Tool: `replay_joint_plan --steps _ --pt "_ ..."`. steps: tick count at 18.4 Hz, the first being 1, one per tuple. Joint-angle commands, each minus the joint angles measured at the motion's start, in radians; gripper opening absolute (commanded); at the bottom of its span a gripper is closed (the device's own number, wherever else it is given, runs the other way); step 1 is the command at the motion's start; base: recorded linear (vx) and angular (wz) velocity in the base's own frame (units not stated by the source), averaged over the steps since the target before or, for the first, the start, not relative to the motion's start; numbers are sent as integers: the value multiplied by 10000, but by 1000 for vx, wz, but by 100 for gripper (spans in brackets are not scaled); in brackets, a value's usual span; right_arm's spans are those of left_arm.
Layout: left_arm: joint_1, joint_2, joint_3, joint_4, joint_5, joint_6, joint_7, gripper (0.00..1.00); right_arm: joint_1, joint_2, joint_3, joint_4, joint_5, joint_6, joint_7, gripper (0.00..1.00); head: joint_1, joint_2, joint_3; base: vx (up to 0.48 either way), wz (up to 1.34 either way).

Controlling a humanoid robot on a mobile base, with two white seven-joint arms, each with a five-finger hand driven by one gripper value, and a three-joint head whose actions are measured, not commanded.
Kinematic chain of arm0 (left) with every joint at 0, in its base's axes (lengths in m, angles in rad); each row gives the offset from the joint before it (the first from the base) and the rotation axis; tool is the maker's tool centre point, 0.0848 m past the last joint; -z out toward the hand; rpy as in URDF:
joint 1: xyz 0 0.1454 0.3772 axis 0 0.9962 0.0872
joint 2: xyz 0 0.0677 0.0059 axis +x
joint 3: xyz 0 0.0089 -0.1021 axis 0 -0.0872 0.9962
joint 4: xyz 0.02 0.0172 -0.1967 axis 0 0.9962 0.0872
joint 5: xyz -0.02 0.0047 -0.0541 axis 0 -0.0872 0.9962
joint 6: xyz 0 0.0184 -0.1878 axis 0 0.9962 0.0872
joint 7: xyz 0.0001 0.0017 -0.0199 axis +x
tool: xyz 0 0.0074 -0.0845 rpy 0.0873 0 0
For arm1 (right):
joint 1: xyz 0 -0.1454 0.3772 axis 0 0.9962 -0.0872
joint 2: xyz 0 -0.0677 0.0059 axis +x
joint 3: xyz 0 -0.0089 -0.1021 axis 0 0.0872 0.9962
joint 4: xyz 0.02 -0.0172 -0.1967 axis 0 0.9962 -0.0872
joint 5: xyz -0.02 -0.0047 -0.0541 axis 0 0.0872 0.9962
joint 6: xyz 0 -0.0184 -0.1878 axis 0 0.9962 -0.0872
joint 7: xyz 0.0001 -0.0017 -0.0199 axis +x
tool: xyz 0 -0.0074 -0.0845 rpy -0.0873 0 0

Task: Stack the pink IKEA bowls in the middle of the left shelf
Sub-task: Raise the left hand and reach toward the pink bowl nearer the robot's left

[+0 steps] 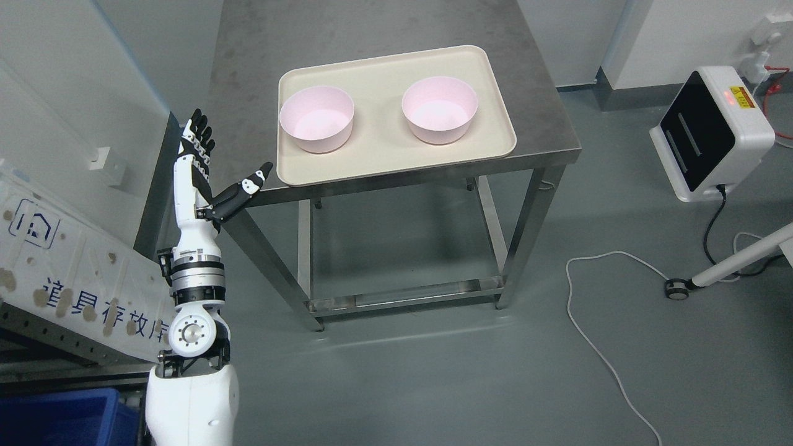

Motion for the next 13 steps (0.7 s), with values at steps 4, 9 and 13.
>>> replay_joint_plan --steps 4,9,13 --pt "-1279 175 -267 92 -30 213 -26 100 0 -174 -107 2 77 8 7 100 0 0 0 0 0" --pt "-4466 175 -1295 2278 -198 2023 -2228 100 0 -174 -107 2 77 8 7 100 0 0 0 8 33" --pt "-6159 1455 -2001 5182 -2621 2040 -3875 100 0 -174 -107 2 77 8 7 100 0 0 0 53 14"
